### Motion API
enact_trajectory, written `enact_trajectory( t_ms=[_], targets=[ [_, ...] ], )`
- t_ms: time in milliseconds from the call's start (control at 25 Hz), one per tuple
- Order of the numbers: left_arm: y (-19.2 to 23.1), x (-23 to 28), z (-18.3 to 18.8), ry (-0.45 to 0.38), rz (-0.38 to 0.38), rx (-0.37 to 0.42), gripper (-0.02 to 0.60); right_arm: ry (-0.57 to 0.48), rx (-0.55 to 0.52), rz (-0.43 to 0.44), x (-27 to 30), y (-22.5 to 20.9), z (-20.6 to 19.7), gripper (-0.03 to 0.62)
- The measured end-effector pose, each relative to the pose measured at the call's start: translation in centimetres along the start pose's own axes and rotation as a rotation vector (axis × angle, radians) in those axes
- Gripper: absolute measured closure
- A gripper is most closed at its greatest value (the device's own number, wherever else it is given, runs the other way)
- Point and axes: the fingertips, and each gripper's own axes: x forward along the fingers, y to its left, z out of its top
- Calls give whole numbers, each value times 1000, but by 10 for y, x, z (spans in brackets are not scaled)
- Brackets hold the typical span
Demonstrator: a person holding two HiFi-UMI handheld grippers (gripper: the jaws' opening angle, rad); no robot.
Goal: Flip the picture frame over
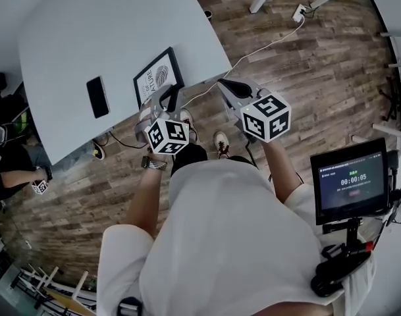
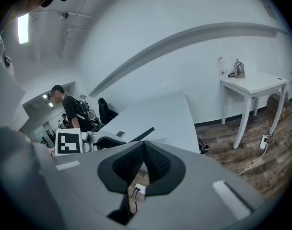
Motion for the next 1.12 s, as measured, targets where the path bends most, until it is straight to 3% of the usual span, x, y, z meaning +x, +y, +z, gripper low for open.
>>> enact_trajectory(
  t_ms=[280,520,840,1120],
  targets=[
    [21,-13,23,-97,16,-186,499,-40,-15,-1,1,-4,13,592],
    [38,-32,46,-223,9,-403,500,-51,-14,15,4,-1,15,591],
    [49,-39,60,-365,-68,-660,500,-48,-23,13,3,-3,15,591],
    [51,-43,65,-415,-191,-859,500,-39,-17,6,2,-6,8,591]
  ],
)
